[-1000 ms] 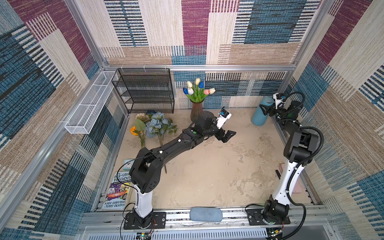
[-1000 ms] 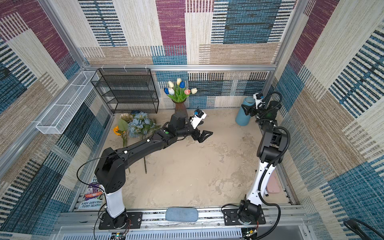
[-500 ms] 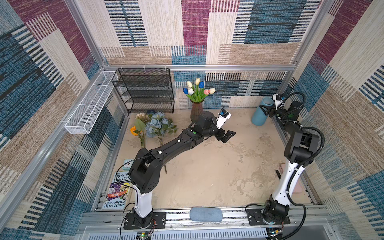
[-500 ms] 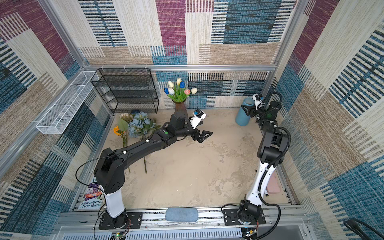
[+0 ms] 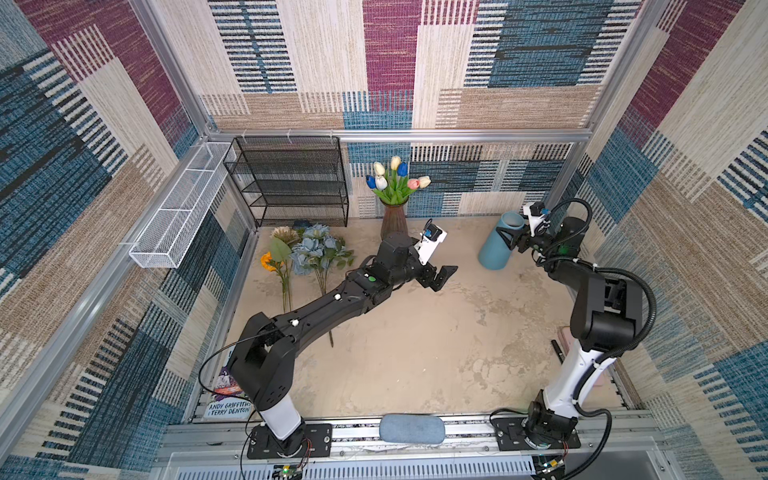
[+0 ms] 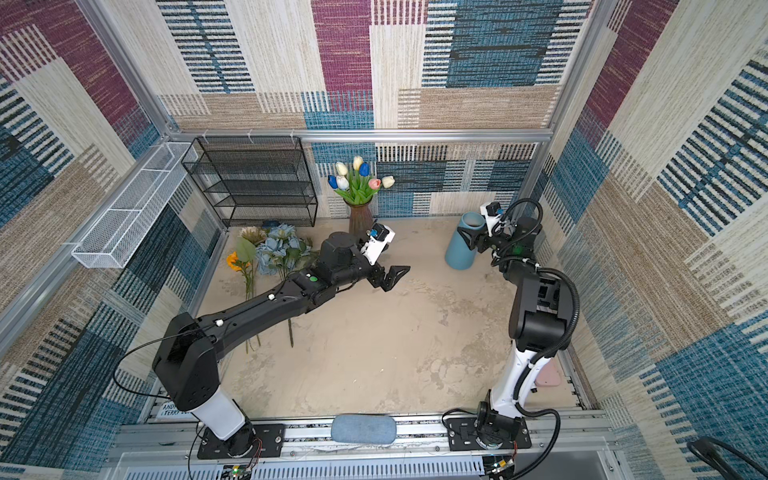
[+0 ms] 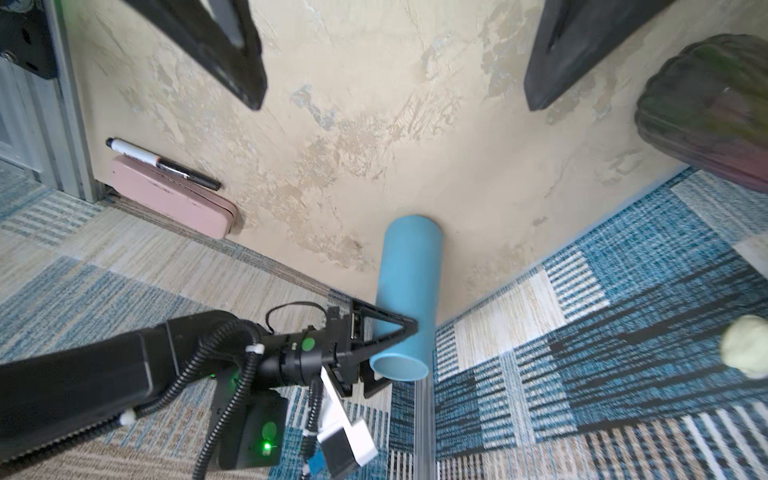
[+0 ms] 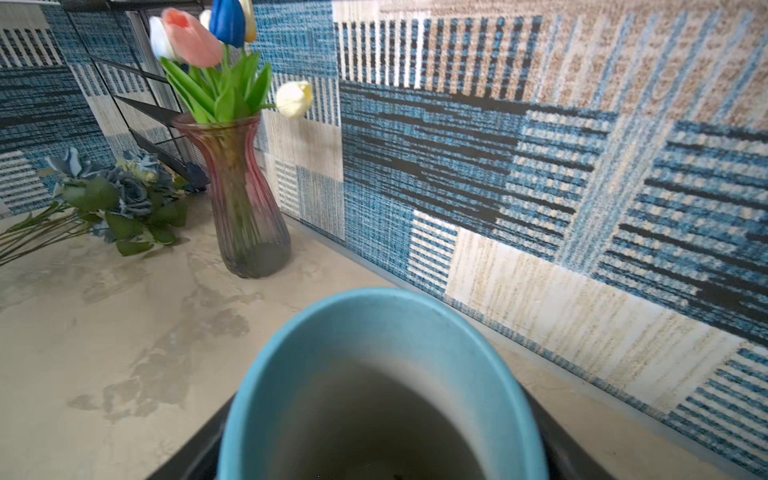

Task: Arrange the flowers into the vase
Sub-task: 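Grasp the light blue vase with the right gripper and carry it toward the robot, then set down the blue vase while the left gripper lowers to the flowers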

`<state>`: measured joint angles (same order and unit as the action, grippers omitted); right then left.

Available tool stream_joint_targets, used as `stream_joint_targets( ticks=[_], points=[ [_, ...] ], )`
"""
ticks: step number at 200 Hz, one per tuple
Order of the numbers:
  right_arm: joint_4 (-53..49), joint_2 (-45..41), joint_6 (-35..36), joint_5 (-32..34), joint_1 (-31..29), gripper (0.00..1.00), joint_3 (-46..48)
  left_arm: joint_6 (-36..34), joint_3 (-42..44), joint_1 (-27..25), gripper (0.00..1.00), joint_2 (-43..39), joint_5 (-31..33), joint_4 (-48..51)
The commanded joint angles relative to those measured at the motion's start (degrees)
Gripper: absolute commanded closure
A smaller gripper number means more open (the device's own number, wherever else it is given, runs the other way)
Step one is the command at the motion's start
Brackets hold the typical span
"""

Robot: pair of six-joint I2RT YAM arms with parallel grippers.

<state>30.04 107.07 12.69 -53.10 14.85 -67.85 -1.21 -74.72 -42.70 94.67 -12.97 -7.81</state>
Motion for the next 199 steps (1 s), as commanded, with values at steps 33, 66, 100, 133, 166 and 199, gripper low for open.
stream_joint_targets(
  ticks=[33, 66, 100, 133, 166, 199],
  points=[
    [5.0, -18.9, -0.3, 5.7, -16.3, 0.65, 12.7, 3.5, 16.5, 4.6, 0.00, -14.3, -5.0, -10.6],
    [8.3, -24.2, -2.7, 9.3, -29.0, 0.65, 17.5, 3.8, 29.6, 10.4, 0.00, -27.3, -1.0, -13.0],
    [11.2, -23.0, -4.4, 12.1, -39.8, 0.65, 19.0, 4.9, 36.6, 15.0, 0.00, -38.4, 12.9, -2.6],
    [17.1, -19.2, -4.3, 13.7, -45.6, 0.66, 21.9, 10.7, 40.9, 17.9, 0.00, -43.4, 23.5, 5.9],
    [21.9, -14.4, -6.3, 12.9, -47.7, 0.66, 22.3, 14.0, 40.6, 20.5, 0.01, -41.3, 26.5, 12.1],
    [25.4, -11.7, -6.4, 13.4, -48.1, 0.66, 22.9, 15.4, 37.9, 22.8, 0.07, -34.5, 26.3, 14.4]
  ],
)
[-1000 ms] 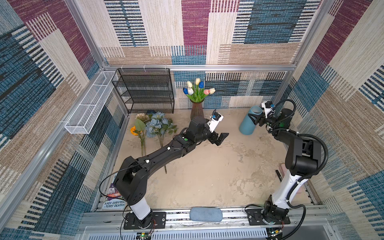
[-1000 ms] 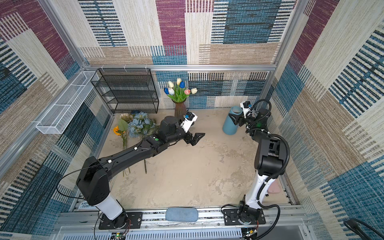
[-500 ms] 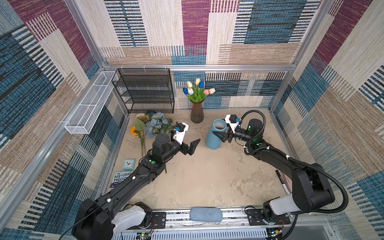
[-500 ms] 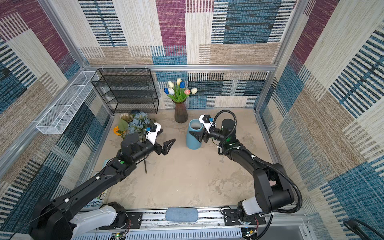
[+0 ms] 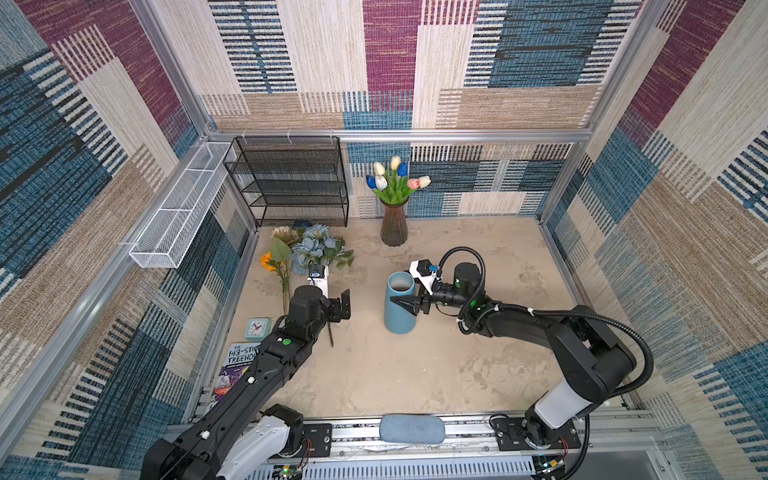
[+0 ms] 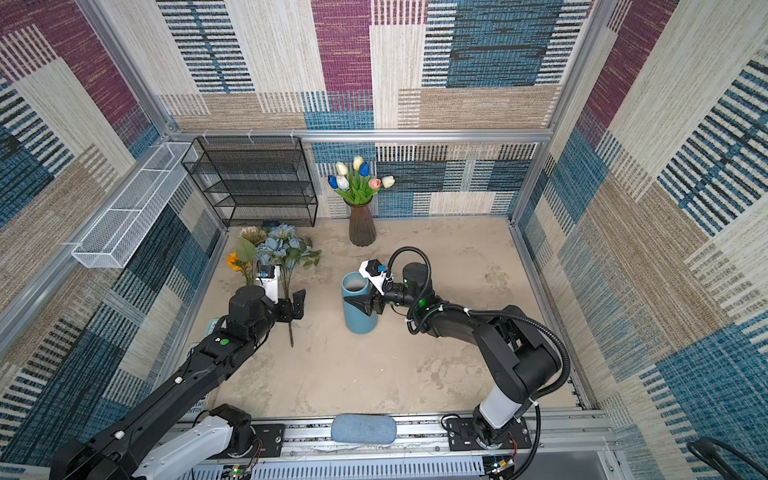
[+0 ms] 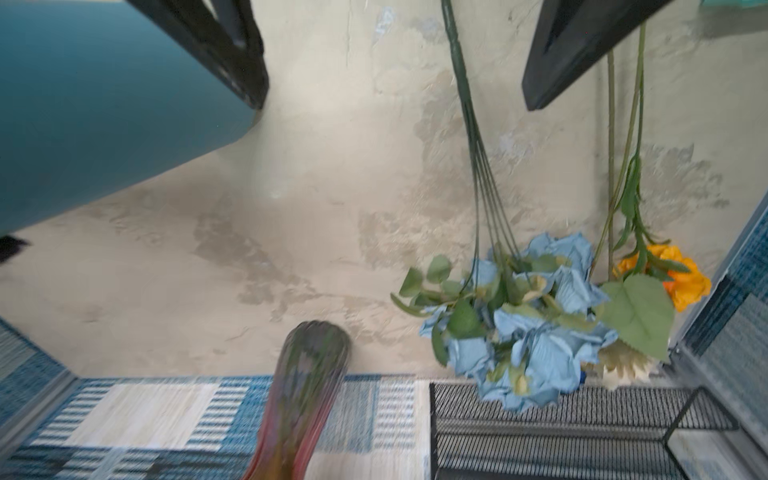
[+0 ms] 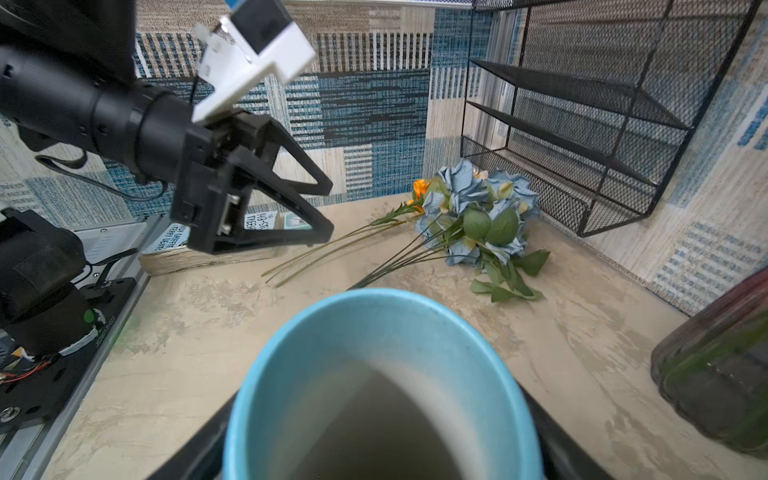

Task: Arrange the flowers into the vase
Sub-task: 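Set down the blue vase while the left gripper lowers to the flowers, then withdraw the right gripper while the left gripper closes on the orange flower stem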

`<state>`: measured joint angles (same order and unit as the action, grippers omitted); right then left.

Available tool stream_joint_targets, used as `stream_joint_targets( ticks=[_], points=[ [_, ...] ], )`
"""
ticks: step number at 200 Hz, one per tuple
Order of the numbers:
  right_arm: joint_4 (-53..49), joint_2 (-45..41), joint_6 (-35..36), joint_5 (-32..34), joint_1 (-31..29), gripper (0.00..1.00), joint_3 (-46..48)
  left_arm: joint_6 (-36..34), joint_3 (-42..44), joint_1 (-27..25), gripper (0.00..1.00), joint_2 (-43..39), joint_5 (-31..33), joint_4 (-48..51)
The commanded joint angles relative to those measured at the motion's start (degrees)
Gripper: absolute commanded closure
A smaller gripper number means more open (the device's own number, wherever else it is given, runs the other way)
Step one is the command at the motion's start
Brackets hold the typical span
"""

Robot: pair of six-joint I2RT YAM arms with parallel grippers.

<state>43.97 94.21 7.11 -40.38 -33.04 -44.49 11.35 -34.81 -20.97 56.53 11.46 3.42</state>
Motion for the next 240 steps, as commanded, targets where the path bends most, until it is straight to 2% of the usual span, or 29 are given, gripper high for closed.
stream_joint_targets(
  ticks=[1, 27, 50, 61, 84, 110, 157, 186, 217, 240],
  points=[
    [11.4, 1.3, -0.8, 0.8, -0.2, 0.66, -0.4, 2.9, -2.2, 1.1, 0.07, 3.8, 1.8, 3.2],
    [10.9, 1.7, 0.9, 2.0, -0.2, 0.64, -0.3, 3.2, -3.3, 1.6, 0.13, 7.8, 1.9, 3.0],
    [10.4, 1.7, 1.6, 2.4, -0.2, 0.55, -0.3, 3.5, -3.0, 2.4, 0.14, 8.7, 1.4, 1.2],
    [10.4, 1.6, 1.7, 2.1, -0.2, 0.47, -0.2, 3.6, -3.1, 2.8, 0.13, 8.9, 0.9, 0.6],
    [10.7, 1.4, 2.0, 2.4, -0.2, 0.23, 0.2, 3.2, -4.3, 3.3, 0.10, 9.5, 0.5, 1.0],
    [10.7, 1.1, 2.7, 1.9, -0.2, 0.12, 0.7, 2.9, -5.0, 3.7, 0.09, 9.8, 0.2, 1.4],
    [7.9, -1.0, 3.8, 0.9, -0.2, 0.03, 1.3, 2.7, -6.7, 4.7, 0.04, 10.1, 0.7, 3.8],
    [3.9, -5.4, 4.3, 1.4, -0.2, 0.00, 1.3, 3.0, -10.4, 8.3, 0.03, 12.7, -1.5, 8.3],
    [-1.2, -13.0, 4.6, 2.6, -0.2, 0.00, 0.8, 2.8, -15.6, 11.1, 0.09, 19.0, -3.3, 11.2],
    [-3.0, -19.2, 3.6, 5.3, -0.2, 0.00, 1.3, 2.8, -20.3, 13.6, 0.21, 24.7, -3.5, 14.4]
  ],
)
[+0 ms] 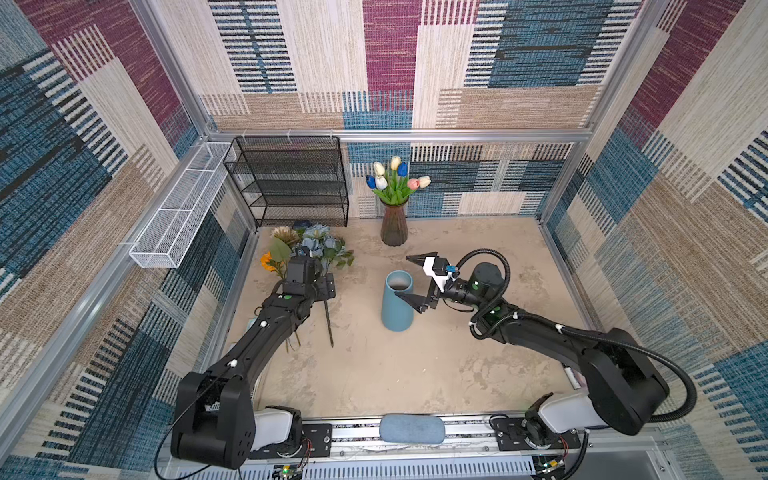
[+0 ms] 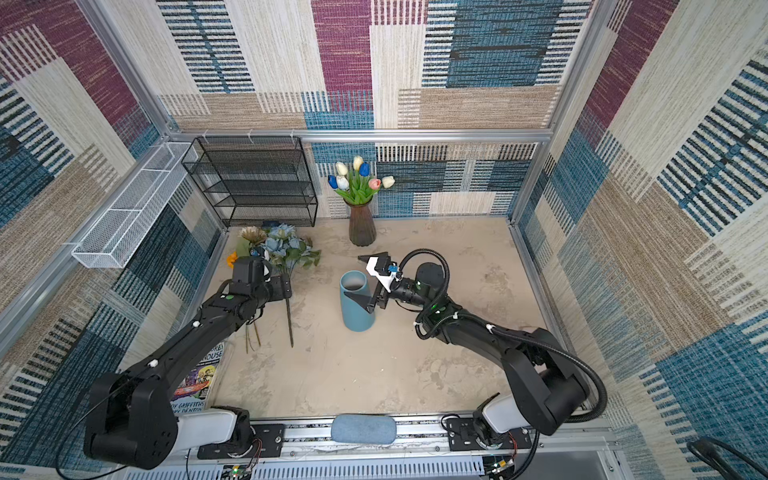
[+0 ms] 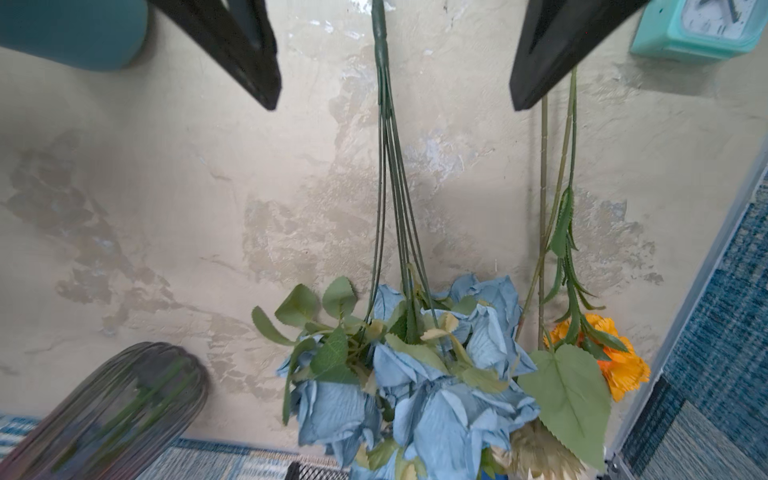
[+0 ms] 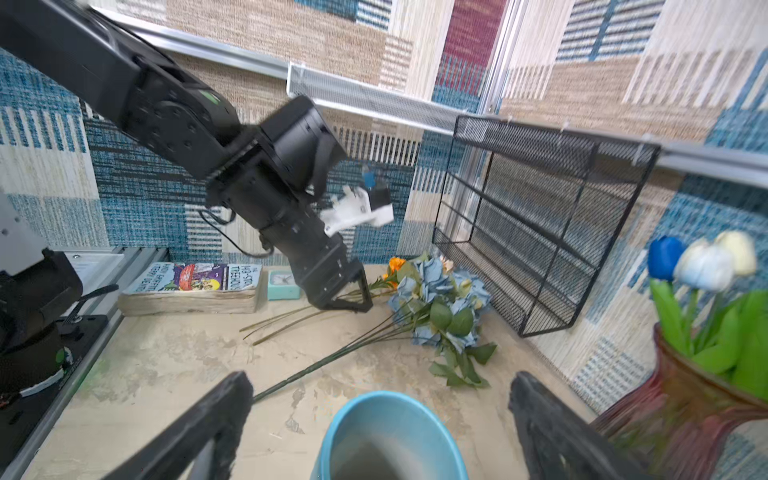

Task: Arrange the flowers into the vase
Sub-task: 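Withdraw the right gripper while the left gripper closes on the orange flower stem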

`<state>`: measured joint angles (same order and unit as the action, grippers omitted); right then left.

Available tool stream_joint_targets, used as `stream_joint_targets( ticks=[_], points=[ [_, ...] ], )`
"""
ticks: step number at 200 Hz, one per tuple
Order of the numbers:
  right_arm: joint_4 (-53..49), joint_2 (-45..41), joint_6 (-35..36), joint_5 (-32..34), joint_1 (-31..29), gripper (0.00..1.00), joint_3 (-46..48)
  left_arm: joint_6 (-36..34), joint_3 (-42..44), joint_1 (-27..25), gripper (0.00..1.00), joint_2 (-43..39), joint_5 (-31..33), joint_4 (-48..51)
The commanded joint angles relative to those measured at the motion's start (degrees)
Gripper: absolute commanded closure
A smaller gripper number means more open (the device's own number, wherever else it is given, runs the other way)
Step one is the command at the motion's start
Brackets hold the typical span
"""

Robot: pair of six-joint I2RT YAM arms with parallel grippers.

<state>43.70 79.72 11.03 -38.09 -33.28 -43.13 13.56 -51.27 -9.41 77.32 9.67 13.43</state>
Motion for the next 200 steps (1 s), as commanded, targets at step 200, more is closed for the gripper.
stream_joint_targets(
  ticks=[200],
  points=[
    [24.3, -23.6, -7.2, 14.8, -2.0, 0.00, 36.3, -9.9, -23.6, 18.1, 0.61, 29.9, 1.9, 21.5]
  ],
)
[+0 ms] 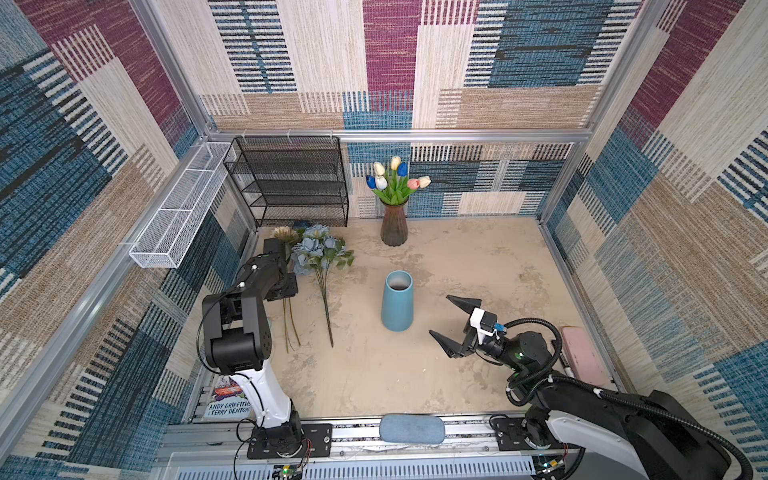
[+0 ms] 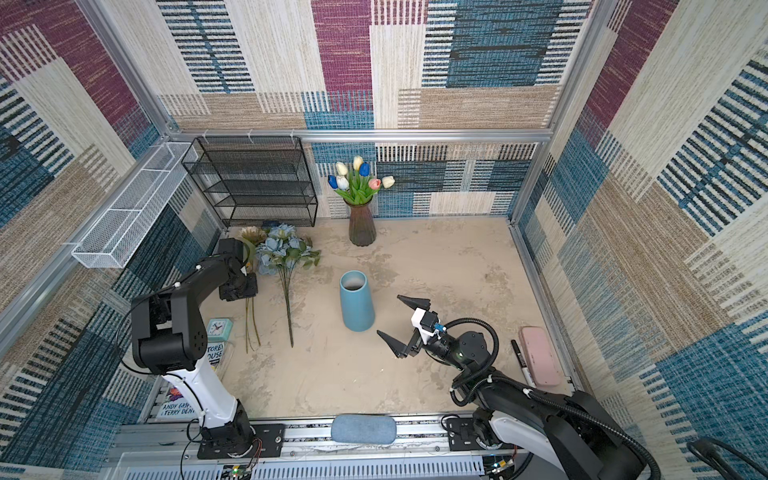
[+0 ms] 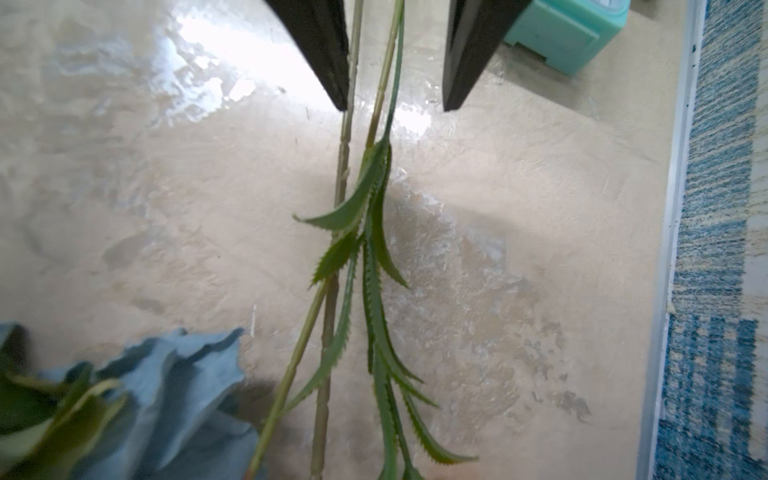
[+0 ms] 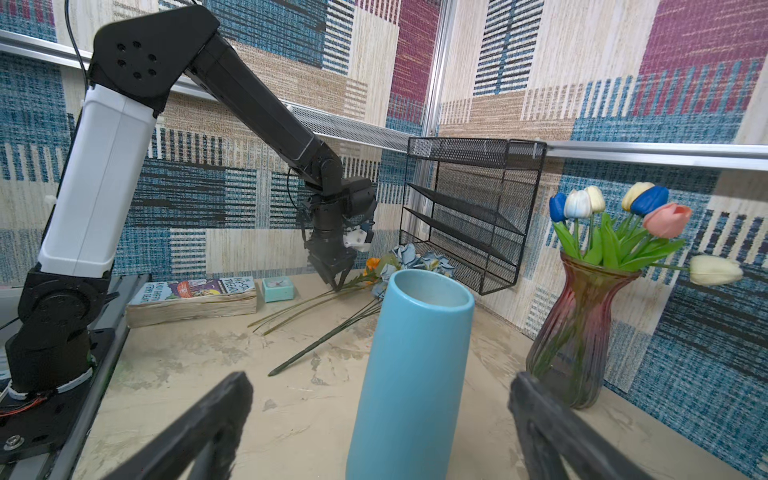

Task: Arrange the flowers into the vase
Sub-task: 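Withdraw the right gripper while the left gripper closes on the orange flower stem, then lift the orange flower upward with the left gripper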

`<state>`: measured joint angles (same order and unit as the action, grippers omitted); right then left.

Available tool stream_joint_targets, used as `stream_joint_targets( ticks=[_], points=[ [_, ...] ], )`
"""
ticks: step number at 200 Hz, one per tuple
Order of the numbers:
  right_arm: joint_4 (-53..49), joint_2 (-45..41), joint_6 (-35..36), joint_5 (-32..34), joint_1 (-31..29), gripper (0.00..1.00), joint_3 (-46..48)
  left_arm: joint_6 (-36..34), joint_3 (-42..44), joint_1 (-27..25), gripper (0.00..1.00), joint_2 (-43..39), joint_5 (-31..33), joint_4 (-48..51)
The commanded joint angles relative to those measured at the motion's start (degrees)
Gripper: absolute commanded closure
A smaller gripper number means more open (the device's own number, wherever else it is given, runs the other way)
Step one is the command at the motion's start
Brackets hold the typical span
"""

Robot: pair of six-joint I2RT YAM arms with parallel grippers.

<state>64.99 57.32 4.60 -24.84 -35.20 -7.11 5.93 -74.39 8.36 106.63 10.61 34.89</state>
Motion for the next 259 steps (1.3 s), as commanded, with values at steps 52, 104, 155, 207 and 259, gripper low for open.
stream_joint_targets(
  ticks=[52, 104, 155, 207, 259],
  points=[
    [1.9, -1.3, 0.0, 2.4, 0.0, 0.00, 0.1, -2.8, -0.5, 0.4, 0.81, 1.8, 1.7, -0.7],
    [1.0, -0.5, 0.4, 2.4, 0.0, 0.00, -0.5, -3.2, -0.8, 0.4, 0.90, 3.6, 0.5, -1.3],
    [0.3, -0.2, 0.9, 3.2, 0.0, 0.00, -0.8, -1.6, 0.3, 0.4, 1.00, 0.2, 0.5, -1.2],
    [0.5, 0.2, 0.9, 3.2, 0.0, 0.00, -0.7, 1.9, 3.7, 0.3, 1.00, -6.5, -0.6, -1.7],
    [0.3, -0.2, 0.8, 3.2, 0.0, 0.00, -0.5, 5.0, 11.7, 0.3, 1.00, -17.4, -3.3, -9.1]
  ],
)
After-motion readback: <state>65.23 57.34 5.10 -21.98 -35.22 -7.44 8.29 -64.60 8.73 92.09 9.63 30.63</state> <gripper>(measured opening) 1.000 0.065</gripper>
